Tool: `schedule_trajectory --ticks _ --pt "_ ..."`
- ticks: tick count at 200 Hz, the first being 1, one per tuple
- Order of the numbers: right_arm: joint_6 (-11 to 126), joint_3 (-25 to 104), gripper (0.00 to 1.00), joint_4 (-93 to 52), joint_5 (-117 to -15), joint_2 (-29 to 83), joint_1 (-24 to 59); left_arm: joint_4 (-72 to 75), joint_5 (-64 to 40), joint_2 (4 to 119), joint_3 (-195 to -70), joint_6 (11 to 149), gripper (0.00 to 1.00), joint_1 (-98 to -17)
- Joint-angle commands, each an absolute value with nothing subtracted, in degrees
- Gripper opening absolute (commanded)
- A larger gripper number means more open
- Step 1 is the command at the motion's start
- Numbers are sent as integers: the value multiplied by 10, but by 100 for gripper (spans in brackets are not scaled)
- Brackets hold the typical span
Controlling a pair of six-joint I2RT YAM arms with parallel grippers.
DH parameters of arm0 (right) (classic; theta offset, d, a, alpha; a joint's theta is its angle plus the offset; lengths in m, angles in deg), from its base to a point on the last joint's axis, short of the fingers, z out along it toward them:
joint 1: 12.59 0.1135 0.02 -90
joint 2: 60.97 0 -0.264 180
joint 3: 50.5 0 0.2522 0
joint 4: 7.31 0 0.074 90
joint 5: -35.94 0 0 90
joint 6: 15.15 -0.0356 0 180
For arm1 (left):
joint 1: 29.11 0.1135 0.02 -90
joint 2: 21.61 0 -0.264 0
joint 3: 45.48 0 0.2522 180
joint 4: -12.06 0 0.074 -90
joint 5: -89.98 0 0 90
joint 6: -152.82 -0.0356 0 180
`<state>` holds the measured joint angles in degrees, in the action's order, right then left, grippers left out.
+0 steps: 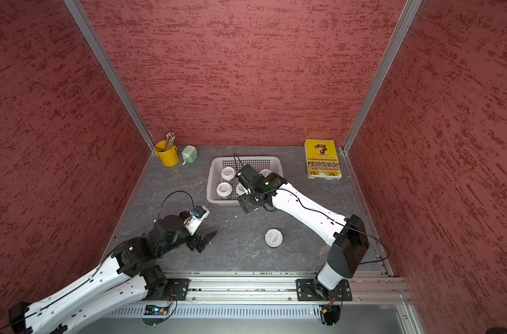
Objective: Put the yogurt in the basket
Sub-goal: Place the yogurt in the basket.
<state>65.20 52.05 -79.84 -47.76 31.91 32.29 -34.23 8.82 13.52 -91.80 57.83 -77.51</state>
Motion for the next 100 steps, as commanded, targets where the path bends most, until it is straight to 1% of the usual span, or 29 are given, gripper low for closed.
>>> schedule_trajectory --ticks 1,38,100 --pt "688 562 72 -823 -468 323 290 -337 79 129 -911 569 100 -771" --pt "713 599 72 -823 -480 354 254 -335 80 131 -910 570 100 -769" --pt "731 613 72 -787 -496 413 218 -333 80 136 -910 568 100 -765"
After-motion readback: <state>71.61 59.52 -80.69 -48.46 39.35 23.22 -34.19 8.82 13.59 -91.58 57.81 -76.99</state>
